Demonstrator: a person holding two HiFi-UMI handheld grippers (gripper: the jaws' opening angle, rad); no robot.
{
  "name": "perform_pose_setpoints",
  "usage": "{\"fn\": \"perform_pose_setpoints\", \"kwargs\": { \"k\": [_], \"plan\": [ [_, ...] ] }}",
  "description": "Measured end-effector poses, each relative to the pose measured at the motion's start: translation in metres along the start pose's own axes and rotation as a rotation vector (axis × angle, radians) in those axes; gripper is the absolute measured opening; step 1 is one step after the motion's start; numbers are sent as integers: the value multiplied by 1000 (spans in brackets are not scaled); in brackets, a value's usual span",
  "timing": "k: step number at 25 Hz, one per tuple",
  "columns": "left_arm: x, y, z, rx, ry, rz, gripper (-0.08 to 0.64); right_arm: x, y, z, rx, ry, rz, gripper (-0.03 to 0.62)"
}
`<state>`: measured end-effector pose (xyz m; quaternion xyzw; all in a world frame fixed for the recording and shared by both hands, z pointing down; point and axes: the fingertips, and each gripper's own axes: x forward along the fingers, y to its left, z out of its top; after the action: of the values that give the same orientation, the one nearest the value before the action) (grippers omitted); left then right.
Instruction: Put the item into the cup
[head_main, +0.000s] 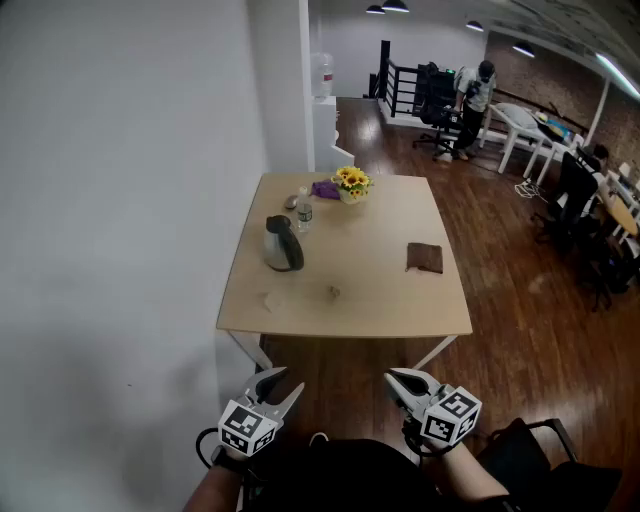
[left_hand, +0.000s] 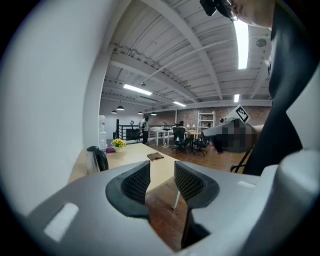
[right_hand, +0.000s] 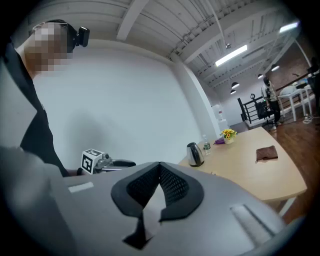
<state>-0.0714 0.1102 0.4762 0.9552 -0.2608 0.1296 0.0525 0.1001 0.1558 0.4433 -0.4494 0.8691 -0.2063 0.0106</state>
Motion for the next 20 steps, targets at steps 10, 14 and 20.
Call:
{"fn": "perform_pose_setpoints", "kwargs": {
  "k": [10, 14, 20],
  "plan": [
    [-2, 38, -1, -1, -4, -7, 146, 40, -2, 8, 6, -6, -9, 8],
    [-5, 57, -4, -1, -5, -16, 146, 57, -1, 11, 4, -17, -22, 8],
    [1, 77, -13, -15, 8, -30, 146, 75, -7, 10, 97, -32, -30, 8]
  ]
}}
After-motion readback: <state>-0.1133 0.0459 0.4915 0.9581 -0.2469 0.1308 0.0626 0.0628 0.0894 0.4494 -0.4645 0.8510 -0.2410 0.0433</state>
